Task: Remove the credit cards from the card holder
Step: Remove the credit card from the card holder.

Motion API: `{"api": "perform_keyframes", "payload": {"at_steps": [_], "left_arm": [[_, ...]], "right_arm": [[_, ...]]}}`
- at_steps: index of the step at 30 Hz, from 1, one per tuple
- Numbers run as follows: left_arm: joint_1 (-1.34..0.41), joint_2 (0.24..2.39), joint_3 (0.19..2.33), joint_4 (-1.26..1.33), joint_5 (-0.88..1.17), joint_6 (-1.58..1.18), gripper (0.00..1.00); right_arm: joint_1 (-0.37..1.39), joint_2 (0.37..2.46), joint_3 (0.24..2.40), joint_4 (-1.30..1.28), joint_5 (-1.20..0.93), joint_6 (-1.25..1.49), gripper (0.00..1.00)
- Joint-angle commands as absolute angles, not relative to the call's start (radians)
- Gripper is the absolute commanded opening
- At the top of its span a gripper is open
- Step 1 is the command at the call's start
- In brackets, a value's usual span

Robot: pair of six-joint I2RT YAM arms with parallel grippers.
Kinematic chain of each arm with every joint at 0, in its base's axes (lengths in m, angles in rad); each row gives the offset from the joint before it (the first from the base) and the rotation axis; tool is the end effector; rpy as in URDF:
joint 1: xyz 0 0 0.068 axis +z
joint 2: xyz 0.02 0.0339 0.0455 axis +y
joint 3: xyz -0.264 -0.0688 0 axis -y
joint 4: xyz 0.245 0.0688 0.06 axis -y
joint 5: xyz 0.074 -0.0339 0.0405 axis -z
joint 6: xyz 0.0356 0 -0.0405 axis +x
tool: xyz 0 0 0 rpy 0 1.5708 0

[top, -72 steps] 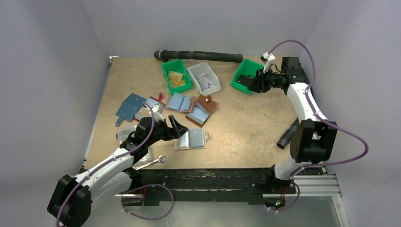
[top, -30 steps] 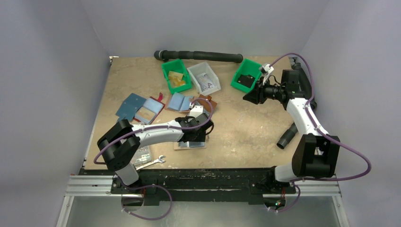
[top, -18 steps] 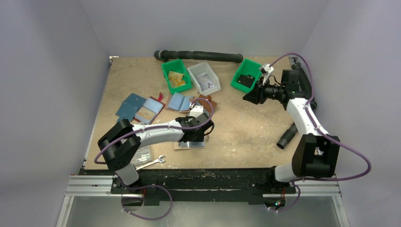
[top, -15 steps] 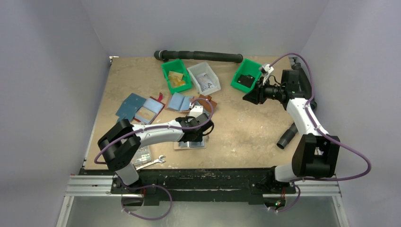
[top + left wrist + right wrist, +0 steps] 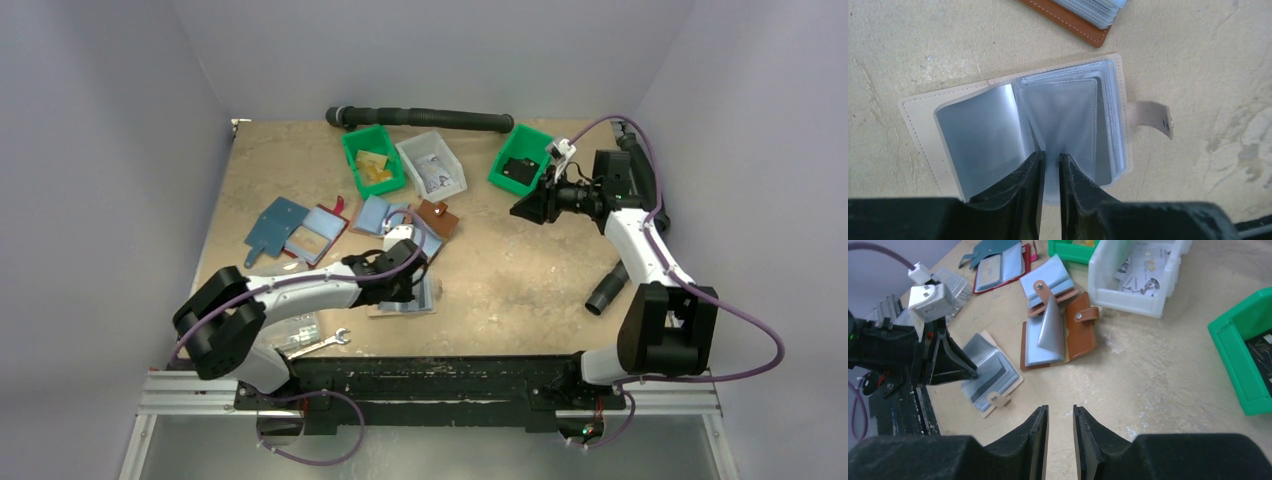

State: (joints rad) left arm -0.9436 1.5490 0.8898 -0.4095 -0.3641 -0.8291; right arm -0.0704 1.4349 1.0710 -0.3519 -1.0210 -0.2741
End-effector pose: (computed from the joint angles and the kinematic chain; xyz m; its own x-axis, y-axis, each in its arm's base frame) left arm 0.1841 -0.2325 0.1808 -0.8312 -0.0272 -0.5553 0.0639 0.9875 -0.1440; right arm 0.3058 0.0089 0.2832 -0.4664 -0.1089 -0.8778 -0.7596 0.5578 0.3344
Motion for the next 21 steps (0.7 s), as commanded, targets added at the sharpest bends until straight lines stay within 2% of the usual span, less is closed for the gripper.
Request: {"api": "perform_keyframes", "payload": {"at_steps": [1, 5, 14, 16, 21], "left_arm": [[-0.863, 1.406, 0.765, -0.195, -0.164, -0.763, 0.19], [-0.793, 1.314, 0.664, -0.085, -0.065, -0.745, 0.13], [-0.735, 1.276, 0.592, -0.084, -0.045, -0.746, 0.05], [-0.735, 1.270, 0.583, -0.049, -0.008, -0.746, 0.07], [-0.735, 1.277, 0.623, -0.078, 0.007, -0.733, 0.28]], "right_arm": [[-0.034, 1.431, 1.059, -0.347, -1.099, -0.312, 0.32], [0.042, 1.442, 1.053, -0.366, -1.120, -0.360, 0.33], [0.261, 1.531, 1.051, -0.385, -1.049, -0.411, 0.34], [0.299, 1.557, 1.060, -0.400, -1.030, -0.421, 0.34], [0.342, 1.592, 1.072, -0.417, -1.005, -0.437, 0.34]]}}
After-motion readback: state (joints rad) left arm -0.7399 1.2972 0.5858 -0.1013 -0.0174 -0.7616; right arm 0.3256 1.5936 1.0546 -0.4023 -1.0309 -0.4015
